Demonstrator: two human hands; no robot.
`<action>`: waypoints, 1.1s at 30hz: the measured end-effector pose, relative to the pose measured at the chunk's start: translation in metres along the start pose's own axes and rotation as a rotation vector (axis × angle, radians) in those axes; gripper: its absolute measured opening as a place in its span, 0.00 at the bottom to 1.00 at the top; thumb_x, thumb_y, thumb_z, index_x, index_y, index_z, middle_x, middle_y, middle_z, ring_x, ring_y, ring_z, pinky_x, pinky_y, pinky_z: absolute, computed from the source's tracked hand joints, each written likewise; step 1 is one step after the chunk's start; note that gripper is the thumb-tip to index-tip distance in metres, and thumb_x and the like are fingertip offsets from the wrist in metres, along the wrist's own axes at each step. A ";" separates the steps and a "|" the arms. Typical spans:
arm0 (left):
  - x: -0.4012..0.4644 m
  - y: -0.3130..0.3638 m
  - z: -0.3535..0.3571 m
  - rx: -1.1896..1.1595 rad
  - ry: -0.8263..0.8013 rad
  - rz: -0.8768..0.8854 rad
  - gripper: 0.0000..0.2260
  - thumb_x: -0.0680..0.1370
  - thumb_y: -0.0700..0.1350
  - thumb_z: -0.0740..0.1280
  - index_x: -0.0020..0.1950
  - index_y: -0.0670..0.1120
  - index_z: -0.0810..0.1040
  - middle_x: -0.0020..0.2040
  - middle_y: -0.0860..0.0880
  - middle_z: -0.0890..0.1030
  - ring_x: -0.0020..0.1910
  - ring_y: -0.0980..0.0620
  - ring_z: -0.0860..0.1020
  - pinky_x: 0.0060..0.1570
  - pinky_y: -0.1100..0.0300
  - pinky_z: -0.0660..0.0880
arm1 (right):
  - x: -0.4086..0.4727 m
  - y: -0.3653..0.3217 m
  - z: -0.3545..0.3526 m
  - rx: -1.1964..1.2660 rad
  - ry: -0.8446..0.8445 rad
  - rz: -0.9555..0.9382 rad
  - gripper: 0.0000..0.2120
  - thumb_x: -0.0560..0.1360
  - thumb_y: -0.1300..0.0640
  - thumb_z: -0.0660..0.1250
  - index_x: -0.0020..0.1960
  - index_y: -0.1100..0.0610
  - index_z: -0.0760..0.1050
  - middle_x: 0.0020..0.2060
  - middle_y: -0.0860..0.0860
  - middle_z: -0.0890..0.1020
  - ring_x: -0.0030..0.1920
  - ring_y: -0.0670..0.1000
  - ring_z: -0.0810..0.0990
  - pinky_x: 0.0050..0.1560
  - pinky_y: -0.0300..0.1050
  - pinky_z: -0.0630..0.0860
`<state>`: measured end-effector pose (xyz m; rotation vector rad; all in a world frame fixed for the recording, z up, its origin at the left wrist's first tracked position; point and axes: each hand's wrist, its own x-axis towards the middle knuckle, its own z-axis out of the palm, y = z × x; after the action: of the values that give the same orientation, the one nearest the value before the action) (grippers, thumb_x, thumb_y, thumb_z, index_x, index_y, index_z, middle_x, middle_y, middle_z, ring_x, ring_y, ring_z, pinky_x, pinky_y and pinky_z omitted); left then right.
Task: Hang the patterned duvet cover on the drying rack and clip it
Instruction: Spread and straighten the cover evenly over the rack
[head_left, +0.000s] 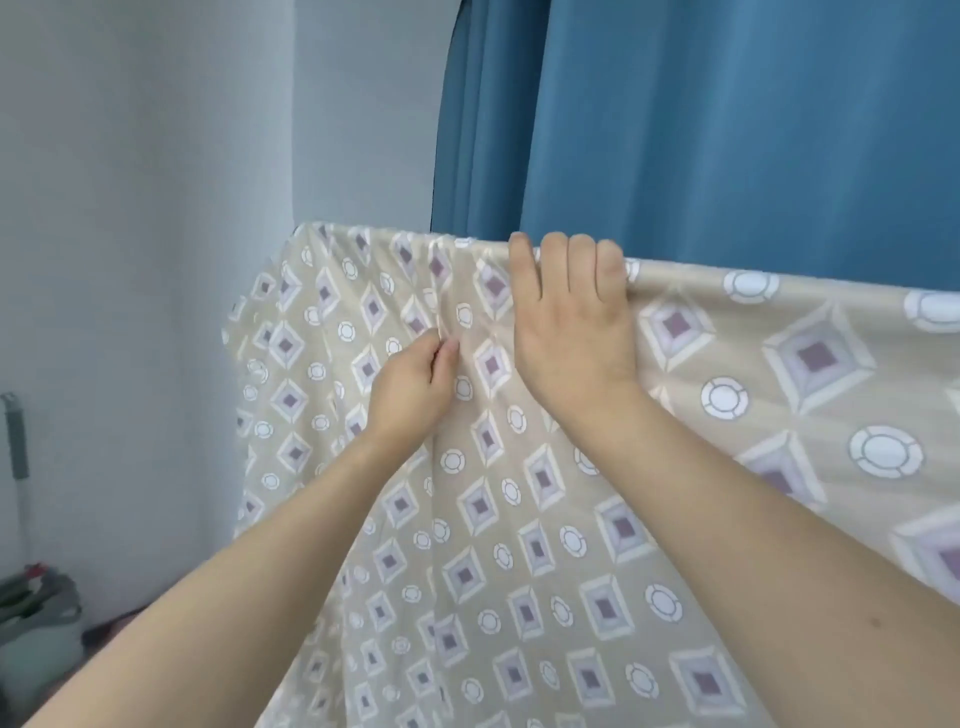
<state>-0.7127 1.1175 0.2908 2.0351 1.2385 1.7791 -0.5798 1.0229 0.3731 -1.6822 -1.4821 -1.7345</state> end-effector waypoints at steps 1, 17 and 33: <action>-0.002 -0.001 -0.003 0.067 0.009 0.007 0.18 0.83 0.53 0.56 0.36 0.47 0.63 0.27 0.53 0.66 0.28 0.51 0.66 0.31 0.55 0.63 | -0.001 0.001 0.001 -0.001 -0.007 0.008 0.27 0.73 0.61 0.50 0.71 0.59 0.64 0.52 0.57 0.74 0.53 0.59 0.72 0.63 0.55 0.56; -0.070 -0.007 -0.030 0.197 -0.241 -0.281 0.12 0.81 0.55 0.59 0.50 0.45 0.67 0.42 0.47 0.78 0.39 0.46 0.77 0.44 0.49 0.74 | -0.128 -0.015 0.022 0.279 -0.310 -0.348 0.36 0.75 0.48 0.56 0.79 0.58 0.48 0.78 0.57 0.45 0.77 0.59 0.40 0.73 0.60 0.31; -0.215 -0.053 0.034 0.213 -0.488 -0.660 0.09 0.77 0.43 0.62 0.37 0.45 0.74 0.36 0.48 0.80 0.34 0.48 0.76 0.40 0.55 0.76 | -0.205 -0.009 0.021 0.320 -0.485 -0.574 0.31 0.76 0.49 0.52 0.77 0.58 0.53 0.78 0.56 0.50 0.77 0.60 0.44 0.74 0.62 0.36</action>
<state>-0.6950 1.0216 0.0895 1.6989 1.6990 0.8301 -0.5207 0.9572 0.1871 -1.6746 -2.5084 -1.2371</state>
